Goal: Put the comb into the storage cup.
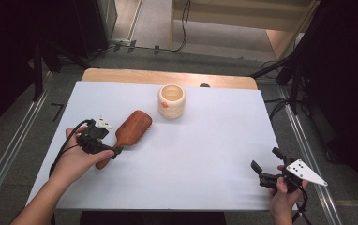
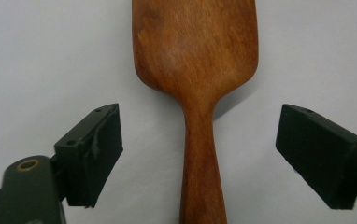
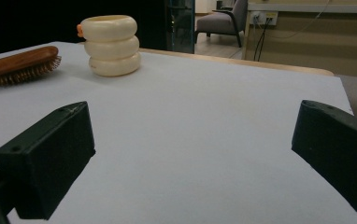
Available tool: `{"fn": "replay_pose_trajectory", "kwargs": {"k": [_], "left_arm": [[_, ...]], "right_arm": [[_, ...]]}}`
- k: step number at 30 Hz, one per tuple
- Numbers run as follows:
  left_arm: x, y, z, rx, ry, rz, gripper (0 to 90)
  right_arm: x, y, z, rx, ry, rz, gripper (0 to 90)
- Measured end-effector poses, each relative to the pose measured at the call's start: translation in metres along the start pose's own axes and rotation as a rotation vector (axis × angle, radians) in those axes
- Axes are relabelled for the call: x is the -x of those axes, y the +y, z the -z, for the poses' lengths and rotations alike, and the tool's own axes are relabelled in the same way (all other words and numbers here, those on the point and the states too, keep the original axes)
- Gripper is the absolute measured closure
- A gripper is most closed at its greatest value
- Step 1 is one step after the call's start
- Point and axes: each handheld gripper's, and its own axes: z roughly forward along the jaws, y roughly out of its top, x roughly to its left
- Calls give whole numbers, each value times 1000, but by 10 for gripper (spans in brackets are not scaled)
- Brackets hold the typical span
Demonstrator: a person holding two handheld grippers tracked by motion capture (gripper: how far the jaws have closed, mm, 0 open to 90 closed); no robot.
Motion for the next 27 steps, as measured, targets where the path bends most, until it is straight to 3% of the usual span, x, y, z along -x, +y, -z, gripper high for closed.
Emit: {"fn": "replay_pose_trajectory", "kwargs": {"k": [12,16,27], "left_arm": [[1,4,-14,-74,-8,18,442],[0,5,-18,-102,1,16,478],[-3,5,-27,-131,-49,34,590]], "right_arm": [[0,0,0,1,-2,0,0],[0,0,0,1,-3,-1,0],[0,0,0,0,-5,-1,0]]}}
